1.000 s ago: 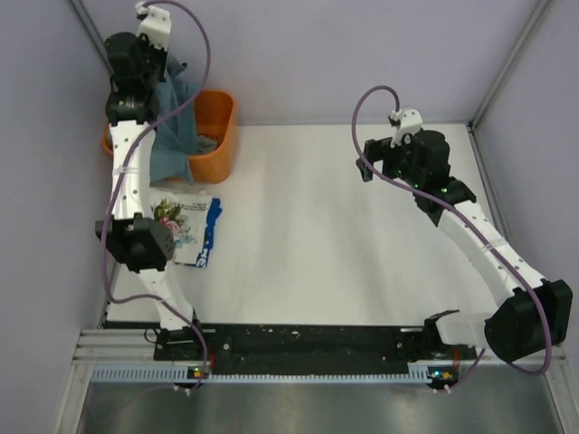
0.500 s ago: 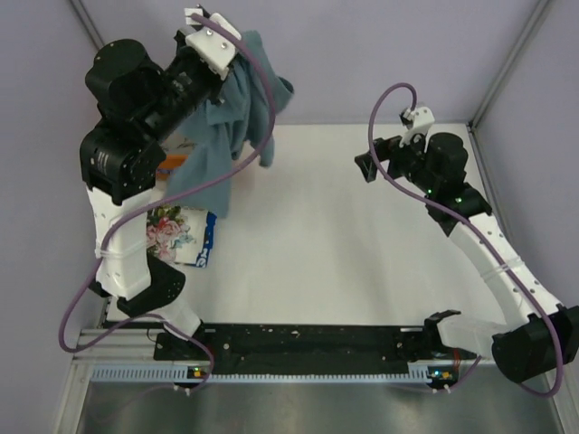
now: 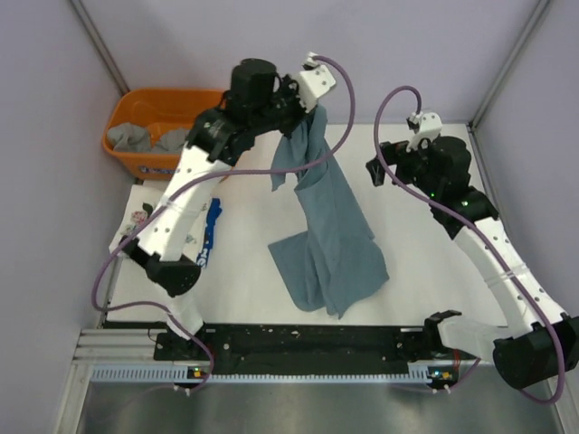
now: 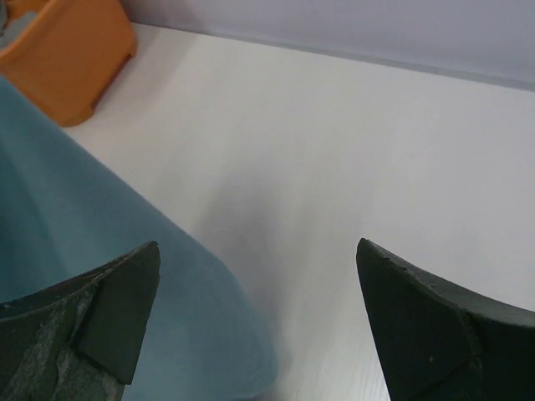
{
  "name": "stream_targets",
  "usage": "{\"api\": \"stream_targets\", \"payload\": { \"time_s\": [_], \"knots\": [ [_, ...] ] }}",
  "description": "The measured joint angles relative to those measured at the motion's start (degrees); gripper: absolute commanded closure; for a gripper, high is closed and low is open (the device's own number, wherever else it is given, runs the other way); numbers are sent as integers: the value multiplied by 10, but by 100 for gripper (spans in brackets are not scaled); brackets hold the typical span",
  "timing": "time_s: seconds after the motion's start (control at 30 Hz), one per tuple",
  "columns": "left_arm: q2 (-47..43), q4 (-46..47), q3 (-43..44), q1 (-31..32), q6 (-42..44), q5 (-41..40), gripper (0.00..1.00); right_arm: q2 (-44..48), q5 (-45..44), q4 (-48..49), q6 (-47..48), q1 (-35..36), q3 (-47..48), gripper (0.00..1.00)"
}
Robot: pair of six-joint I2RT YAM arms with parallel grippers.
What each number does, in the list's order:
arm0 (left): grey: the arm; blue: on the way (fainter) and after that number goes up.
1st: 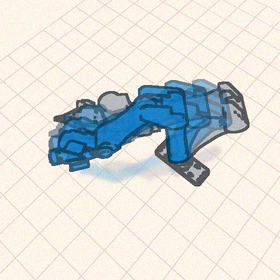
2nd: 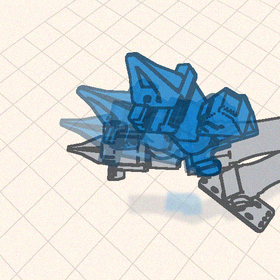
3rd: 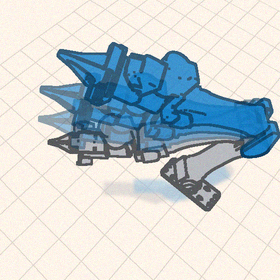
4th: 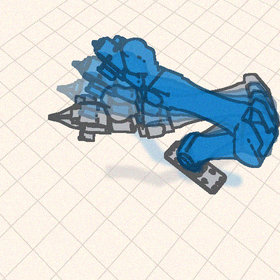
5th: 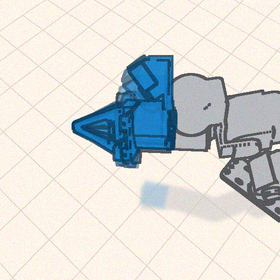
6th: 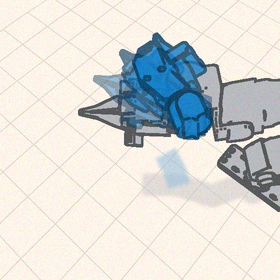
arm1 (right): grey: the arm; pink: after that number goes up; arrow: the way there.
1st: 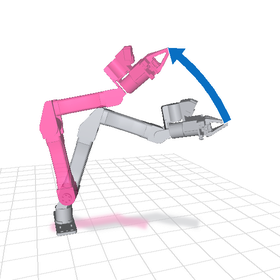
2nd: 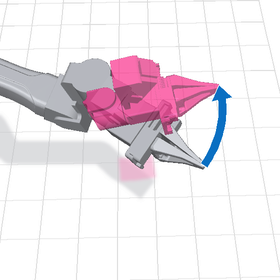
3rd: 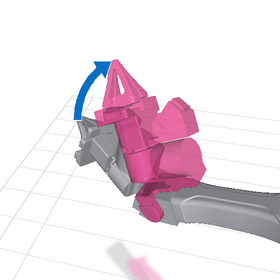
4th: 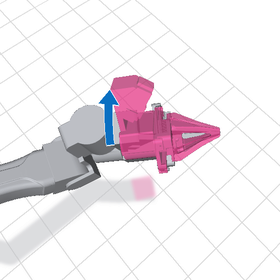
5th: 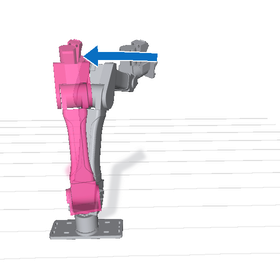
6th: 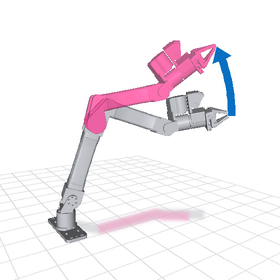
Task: Fold and stack the t-shirts
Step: Move the tshirt to the center of the board, then flatten out the tshirt
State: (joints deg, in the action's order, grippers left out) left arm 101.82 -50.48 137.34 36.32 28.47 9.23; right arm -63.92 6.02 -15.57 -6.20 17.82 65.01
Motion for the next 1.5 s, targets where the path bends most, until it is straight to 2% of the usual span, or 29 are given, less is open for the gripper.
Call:
{"api": "stream_targets", "payload": {
  "time_s": [0.1, 0.13, 0.2, 0.23, 0.27, 0.4, 0.57, 0.73, 0.87, 0.97, 1.1, 1.17, 1.23, 1.27, 1.33, 1.5],
  "knots": [
    [54, 49, -58, -6, 2, -24, 100, -10, -26, -35, 0, -13, 2, 1],
    [85, 68, -61, -11, 3, -35, 94, -17, -37, -49, 0, -16, 4, 1],
    [133, 102, -62, -19, 7, -61, 43, -32, -51, -68, 1, -20, 4, 1],
    [158, 122, -62, -24, 14, -81, 25, -38, -54, -77, 1, -20, 4, 2],
    [181, 145, -62, -29, 19, -106, 2, -46, -53, -86, 1, -21, 4, 3],
    [238, 193, -62, -43, 23, -179, 1, -67, -44, -106, 2, -10, -2, 8],
    [217, 186, -83, -59, -14, -171, 1, -69, -21, -108, 2, 57, -43, 15],
    [71, 129, -208, -79, -60, -64, 1, -94, 2, -97, -18, 135, -89, 21],
    [-52, 63, -287, -106, -84, 29, 1, -155, 13, -61, -49, 180, -92, 33],
    [-127, 45, -354, -140, -98, 68, 1, -228, 3, -37, -61, 214, -63, 39],
    [-199, 29, -473, -218, -110, 85, 1, -327, -24, -33, -54, 256, 6, 45],
    [-211, 21, -518, -248, -110, 77, 1, -365, -40, -33, -49, 270, 35, 52],
    [-216, 13, -556, -265, -108, 68, 1, -395, -58, -37, -45, 279, 54, 65],
    [-217, 8, -572, -270, -108, 66, 1, -408, -70, -41, -45, 280, 61, 74],
    [-220, -2, -595, -273, -105, 65, 1, -425, -91, -50, -43, 283, 68, 100],
    [-231, -30, -612, -273, -75, 110, 1, -439, -138, -74, -43, 282, 75, 100]
  ]
}}
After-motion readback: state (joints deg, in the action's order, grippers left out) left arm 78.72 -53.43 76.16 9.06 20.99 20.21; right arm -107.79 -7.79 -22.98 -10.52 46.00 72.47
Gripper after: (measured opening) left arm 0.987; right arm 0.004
